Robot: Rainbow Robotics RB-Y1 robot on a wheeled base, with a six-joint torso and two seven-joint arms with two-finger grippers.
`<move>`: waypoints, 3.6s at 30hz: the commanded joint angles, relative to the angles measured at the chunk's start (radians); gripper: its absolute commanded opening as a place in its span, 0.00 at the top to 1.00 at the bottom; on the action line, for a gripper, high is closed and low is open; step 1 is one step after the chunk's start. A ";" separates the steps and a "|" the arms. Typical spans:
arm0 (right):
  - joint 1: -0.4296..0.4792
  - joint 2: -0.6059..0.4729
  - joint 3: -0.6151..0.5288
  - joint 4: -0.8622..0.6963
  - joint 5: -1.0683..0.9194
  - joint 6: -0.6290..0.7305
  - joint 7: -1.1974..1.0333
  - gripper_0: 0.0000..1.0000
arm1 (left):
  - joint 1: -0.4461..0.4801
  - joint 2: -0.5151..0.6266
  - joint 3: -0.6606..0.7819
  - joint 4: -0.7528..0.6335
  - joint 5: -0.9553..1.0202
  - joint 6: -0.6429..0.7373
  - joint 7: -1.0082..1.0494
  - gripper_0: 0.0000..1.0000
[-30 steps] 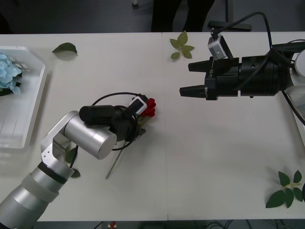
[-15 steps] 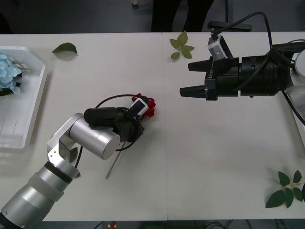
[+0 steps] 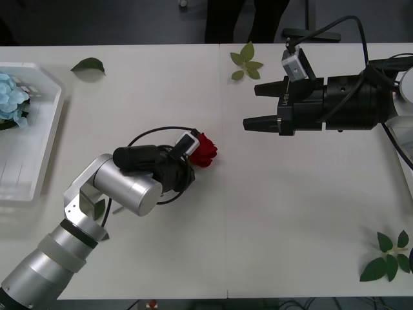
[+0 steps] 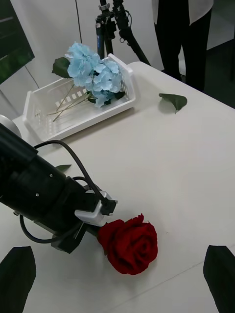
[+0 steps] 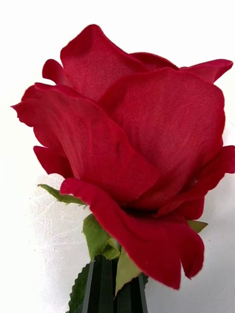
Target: Place the red flowers into the right box and the blue flowers into the left box. If a person shows an open palm, hand one flower to the person first, then continue sorting.
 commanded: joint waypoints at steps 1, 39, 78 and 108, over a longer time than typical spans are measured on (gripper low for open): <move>-0.034 -0.017 -0.003 -0.012 -0.014 -0.004 0.033 0.00 | -0.016 0.046 0.017 -0.068 0.062 0.001 0.035 1.00; -0.021 -0.016 -0.003 0.075 -0.109 0.011 0.049 0.00 | -0.048 0.109 0.519 -0.387 1.390 0.154 -0.198 1.00; 0.227 0.279 -0.015 0.074 -0.384 -0.150 0.126 0.00 | -0.070 -0.121 0.293 -0.379 1.384 -0.330 -0.171 1.00; 0.219 0.306 -0.014 -0.025 -0.480 -0.201 0.126 0.92 | -0.067 -0.118 0.293 -0.381 1.406 -0.327 -0.169 1.00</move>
